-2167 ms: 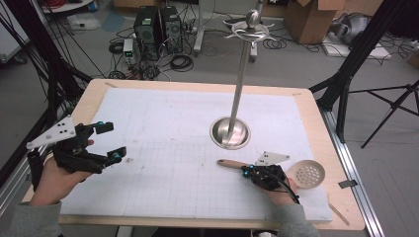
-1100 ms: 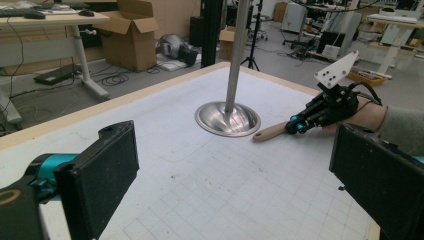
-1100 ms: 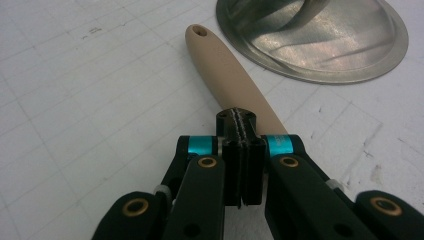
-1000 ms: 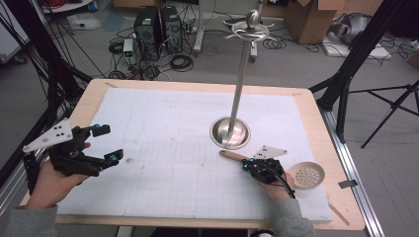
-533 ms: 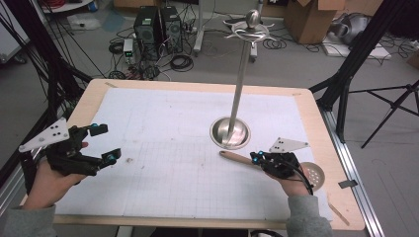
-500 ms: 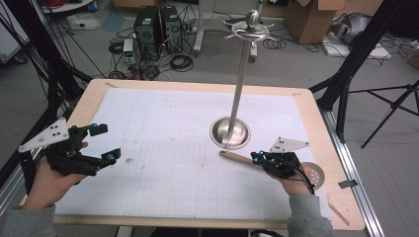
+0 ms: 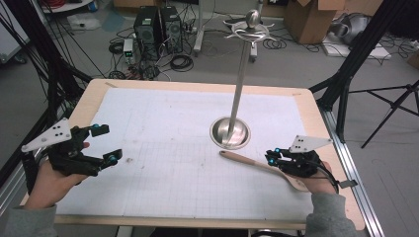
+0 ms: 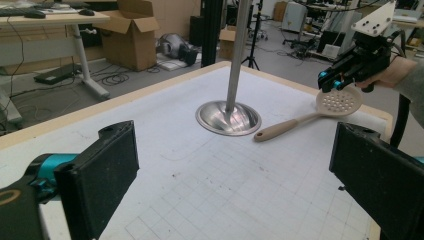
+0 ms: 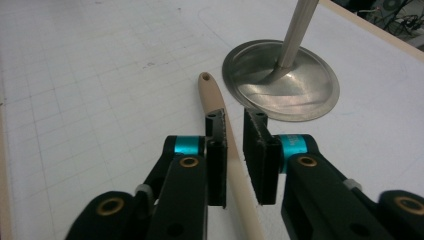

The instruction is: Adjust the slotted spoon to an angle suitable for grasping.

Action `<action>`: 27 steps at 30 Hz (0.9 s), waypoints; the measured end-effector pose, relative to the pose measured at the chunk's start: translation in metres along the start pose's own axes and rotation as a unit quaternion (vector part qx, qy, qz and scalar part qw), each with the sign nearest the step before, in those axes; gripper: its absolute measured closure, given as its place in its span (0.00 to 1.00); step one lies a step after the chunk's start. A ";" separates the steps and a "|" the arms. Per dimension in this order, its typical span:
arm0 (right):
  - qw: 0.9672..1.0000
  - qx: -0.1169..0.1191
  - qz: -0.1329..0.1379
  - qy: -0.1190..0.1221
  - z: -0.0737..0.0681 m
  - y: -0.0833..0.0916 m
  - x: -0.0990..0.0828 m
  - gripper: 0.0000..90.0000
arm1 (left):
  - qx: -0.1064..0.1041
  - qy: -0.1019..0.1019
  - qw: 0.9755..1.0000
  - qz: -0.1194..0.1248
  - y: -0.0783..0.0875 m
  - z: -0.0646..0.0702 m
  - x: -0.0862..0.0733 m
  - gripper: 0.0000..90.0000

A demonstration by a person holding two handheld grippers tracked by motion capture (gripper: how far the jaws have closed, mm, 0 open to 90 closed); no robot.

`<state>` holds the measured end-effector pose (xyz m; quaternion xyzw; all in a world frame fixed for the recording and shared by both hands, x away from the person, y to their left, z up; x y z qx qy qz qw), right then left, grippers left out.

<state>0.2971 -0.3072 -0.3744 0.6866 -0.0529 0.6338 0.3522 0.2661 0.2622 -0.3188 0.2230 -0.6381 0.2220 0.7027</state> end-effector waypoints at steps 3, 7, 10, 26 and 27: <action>1.000 -0.004 0.000 0.006 0.004 0.004 -0.003 0.77 | -0.001 0.000 1.000 -0.002 -0.001 0.000 -0.001 0.07; 1.000 -0.007 -0.001 0.003 0.009 0.007 -0.006 0.61 | -0.002 0.002 1.000 -0.002 -0.001 0.000 -0.001 0.07; 1.000 -0.011 -0.001 -0.002 0.012 0.009 -0.007 0.49 | -0.001 0.003 1.000 0.000 -0.001 -0.001 -0.001 0.07; 0.999 0.031 0.016 -0.014 0.019 0.018 -0.004 0.16 | 0.008 0.002 1.000 -0.004 0.010 0.000 -0.002 0.07; 0.999 0.030 0.018 -0.014 0.020 0.018 -0.004 0.16 | 0.010 0.003 1.000 -0.004 0.012 0.000 -0.003 0.07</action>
Point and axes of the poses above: each handheld gripper's, and its own axes: y roughly backward along the jaws, x roughly out of its top, z roughly to its right, the point moved 1 cm from there along -y, roughly forward along the jaws, and after that the axes turned 10 degrees about z, right-handed, at the moved point
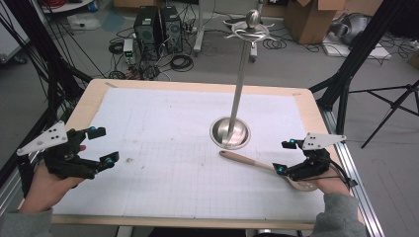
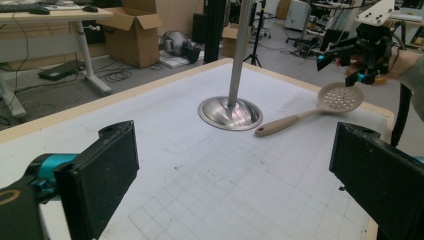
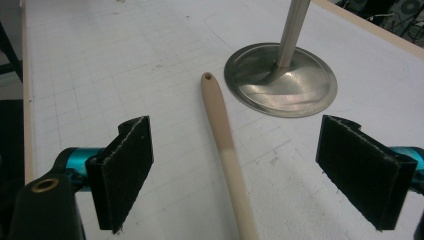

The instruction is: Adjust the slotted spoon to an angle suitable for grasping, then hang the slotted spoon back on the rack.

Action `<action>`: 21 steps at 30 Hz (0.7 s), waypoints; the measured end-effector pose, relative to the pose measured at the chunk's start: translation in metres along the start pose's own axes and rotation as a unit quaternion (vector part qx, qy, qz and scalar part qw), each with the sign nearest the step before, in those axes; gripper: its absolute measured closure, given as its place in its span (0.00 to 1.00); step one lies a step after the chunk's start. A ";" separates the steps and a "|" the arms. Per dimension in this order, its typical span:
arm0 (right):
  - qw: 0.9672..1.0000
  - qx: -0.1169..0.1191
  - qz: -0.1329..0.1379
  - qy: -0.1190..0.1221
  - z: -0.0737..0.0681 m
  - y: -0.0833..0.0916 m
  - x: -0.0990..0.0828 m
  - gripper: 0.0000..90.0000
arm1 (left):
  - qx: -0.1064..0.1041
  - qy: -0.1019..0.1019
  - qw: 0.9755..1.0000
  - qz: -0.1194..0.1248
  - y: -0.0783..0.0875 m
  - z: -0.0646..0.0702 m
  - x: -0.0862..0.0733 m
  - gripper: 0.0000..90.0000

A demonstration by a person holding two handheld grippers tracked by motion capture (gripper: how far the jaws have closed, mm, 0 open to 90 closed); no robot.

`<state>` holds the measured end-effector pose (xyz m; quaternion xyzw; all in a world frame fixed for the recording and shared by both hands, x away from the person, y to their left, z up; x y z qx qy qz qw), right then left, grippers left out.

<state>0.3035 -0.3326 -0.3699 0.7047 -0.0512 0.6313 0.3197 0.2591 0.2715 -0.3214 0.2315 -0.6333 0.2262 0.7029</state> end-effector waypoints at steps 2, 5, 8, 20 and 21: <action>1.000 -0.005 0.002 -0.003 0.002 -0.001 0.000 0.16 | 0.004 0.001 1.000 0.000 0.003 -0.001 -0.001 0.07; 1.000 -0.008 0.001 -0.004 0.004 -0.002 0.001 0.16 | 0.008 0.003 1.000 0.002 0.007 -0.002 -0.001 0.07; 1.000 -0.011 -0.004 -0.005 0.005 -0.002 0.001 0.16 | 0.009 0.002 1.000 0.002 0.009 -0.002 -0.001 0.07; 1.000 0.001 -0.019 0.011 0.005 -0.010 0.004 0.17 | 0.010 0.001 1.000 -0.003 0.010 -0.001 -0.002 0.07; 1.000 0.004 -0.022 0.013 0.005 -0.011 0.004 0.17 | 0.010 0.002 1.000 -0.003 0.010 -0.001 -0.003 0.07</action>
Point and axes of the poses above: each handheld gripper's, and its own axes: y roughly backward along the jaws, x roughly out of its top, z roughly to its right, the point moved 1 cm from there along -y, roughly forward along the jaws, and after that the axes turned 10 degrees about z, right-handed, at the moved point
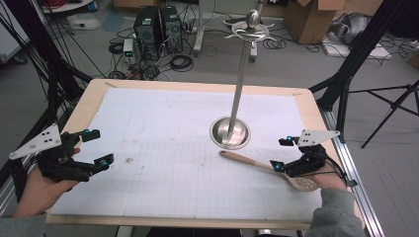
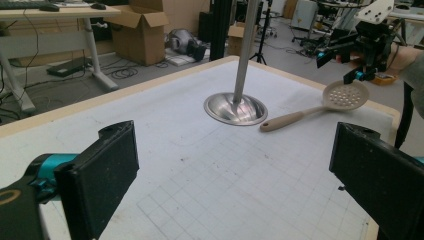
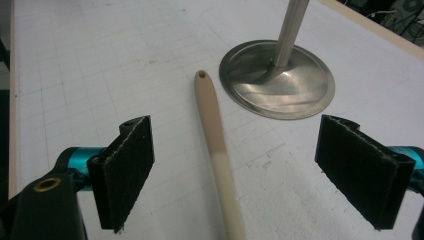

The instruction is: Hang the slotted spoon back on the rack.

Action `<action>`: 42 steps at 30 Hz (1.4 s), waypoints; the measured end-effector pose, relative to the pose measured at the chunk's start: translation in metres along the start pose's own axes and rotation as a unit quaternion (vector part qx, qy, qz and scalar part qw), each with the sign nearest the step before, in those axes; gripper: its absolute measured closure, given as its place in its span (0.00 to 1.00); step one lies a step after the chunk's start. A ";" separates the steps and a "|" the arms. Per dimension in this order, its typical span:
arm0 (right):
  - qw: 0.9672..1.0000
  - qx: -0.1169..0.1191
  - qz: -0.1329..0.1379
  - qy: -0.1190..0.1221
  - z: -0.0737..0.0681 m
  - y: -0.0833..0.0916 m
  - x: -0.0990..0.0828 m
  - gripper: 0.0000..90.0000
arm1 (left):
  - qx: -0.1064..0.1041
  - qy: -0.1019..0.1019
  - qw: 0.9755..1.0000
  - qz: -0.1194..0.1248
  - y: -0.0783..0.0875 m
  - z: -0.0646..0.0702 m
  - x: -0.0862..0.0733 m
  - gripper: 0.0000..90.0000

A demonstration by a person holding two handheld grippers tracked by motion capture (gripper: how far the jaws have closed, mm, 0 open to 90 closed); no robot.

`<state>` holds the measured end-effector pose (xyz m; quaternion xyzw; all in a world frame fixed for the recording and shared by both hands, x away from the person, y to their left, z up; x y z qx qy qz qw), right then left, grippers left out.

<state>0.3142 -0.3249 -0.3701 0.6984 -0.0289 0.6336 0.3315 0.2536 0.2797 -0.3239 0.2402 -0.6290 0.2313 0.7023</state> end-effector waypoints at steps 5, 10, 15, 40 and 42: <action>1.000 0.006 -0.020 0.007 -0.001 -0.007 -0.001 0.17 | -0.002 0.000 1.000 -0.002 -0.001 0.001 0.000 0.07; 0.999 0.012 -0.031 0.006 0.000 -0.011 -0.003 0.16 | -0.003 -0.002 1.000 -0.002 -0.002 0.002 0.000 0.07; 0.999 0.018 -0.040 0.007 0.002 -0.015 -0.005 0.16 | -0.003 0.000 1.000 -0.003 -0.002 0.002 -0.001 0.07; 0.992 0.044 -0.118 0.002 0.005 -0.032 -0.025 0.24 | -0.006 0.000 1.000 -0.006 -0.004 0.003 -0.002 0.07; 0.991 0.042 -0.126 0.002 0.006 -0.033 -0.028 0.25 | -0.006 0.000 1.000 -0.007 -0.004 0.003 -0.003 0.07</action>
Point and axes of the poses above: each handheld gripper's, and its own axes: y roughly backward along the jaws, x roughly out of its top, z roughly to its right, the point moved 1 cm from there along -y, roughly forward along the jaws, and after that the axes turned 10 degrees about z, right-handed, at the moved point
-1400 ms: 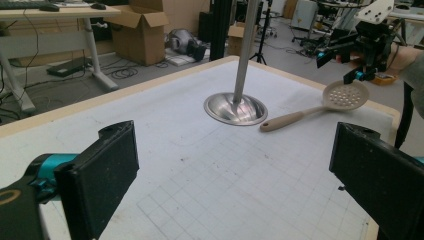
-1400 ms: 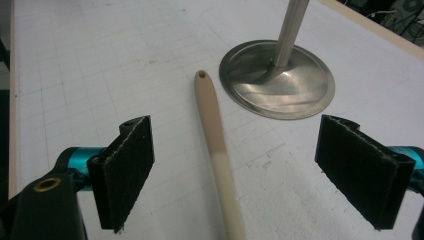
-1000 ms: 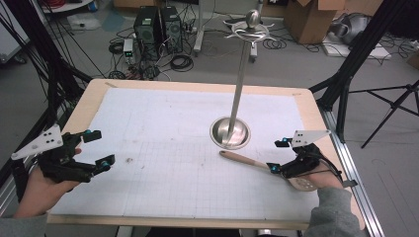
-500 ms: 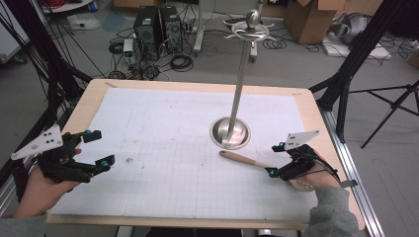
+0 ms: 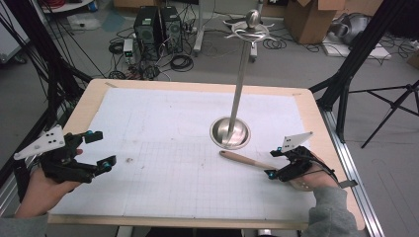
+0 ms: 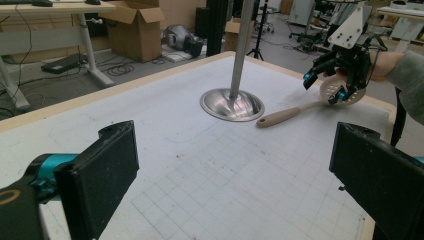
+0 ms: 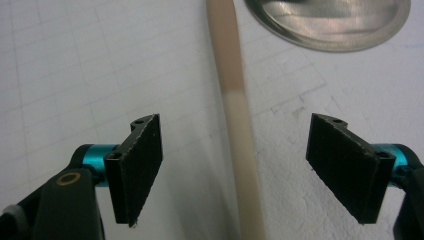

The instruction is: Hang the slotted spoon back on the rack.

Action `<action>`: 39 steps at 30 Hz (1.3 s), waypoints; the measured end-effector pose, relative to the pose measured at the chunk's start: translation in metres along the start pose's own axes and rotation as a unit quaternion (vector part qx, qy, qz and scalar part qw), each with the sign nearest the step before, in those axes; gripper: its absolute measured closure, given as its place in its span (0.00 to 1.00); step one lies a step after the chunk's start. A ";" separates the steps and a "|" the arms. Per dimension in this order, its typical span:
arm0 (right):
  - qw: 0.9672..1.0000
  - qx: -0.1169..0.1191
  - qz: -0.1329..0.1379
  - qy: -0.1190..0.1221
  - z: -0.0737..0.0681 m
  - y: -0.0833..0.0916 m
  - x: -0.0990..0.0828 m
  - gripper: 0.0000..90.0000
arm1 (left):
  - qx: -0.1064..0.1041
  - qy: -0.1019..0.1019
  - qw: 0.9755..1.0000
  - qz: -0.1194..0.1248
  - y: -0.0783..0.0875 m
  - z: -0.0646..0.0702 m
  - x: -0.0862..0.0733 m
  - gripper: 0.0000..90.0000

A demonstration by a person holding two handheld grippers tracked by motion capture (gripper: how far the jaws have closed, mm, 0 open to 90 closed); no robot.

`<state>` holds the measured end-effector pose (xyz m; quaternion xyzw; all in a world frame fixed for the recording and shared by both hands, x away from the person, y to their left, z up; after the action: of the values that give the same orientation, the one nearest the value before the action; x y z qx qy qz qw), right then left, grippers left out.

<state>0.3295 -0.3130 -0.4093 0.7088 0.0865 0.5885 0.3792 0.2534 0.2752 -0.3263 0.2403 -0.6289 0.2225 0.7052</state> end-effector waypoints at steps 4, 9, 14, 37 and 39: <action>1.000 0.002 -0.011 -0.001 0.001 -0.003 -0.003 0.27 | -0.001 0.000 1.000 -0.001 0.000 0.000 0.000 0.07; 1.000 0.004 -0.014 0.002 0.002 -0.003 -0.005 0.31 | -0.001 0.001 1.000 -0.002 -0.001 0.000 -0.001 0.07; 1.000 0.005 -0.024 0.001 0.003 -0.005 -0.008 0.36 | -0.002 0.001 1.000 -0.004 -0.001 0.000 -0.002 0.07; 0.997 -0.008 -0.078 0.013 0.006 -0.009 -0.016 0.61 | -0.002 0.002 1.000 -0.005 -0.002 0.000 -0.003 0.07; 0.997 -0.009 -0.082 0.010 0.007 -0.009 -0.016 0.62 | -0.001 0.002 1.000 -0.004 -0.002 0.000 -0.003 0.07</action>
<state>0.3337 -0.3192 -0.4277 0.6902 0.1427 0.5631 0.4316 0.2544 0.2740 -0.3291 0.2415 -0.6267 0.2190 0.7078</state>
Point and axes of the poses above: each handheld gripper's, and its own axes: y roughly backward along the jaws, x roughly out of its top, z roughly to its right, the point moved 1 cm from there along -y, roughly forward along the jaws, and after that the axes turned 10 degrees about z, right-handed, at the moved point
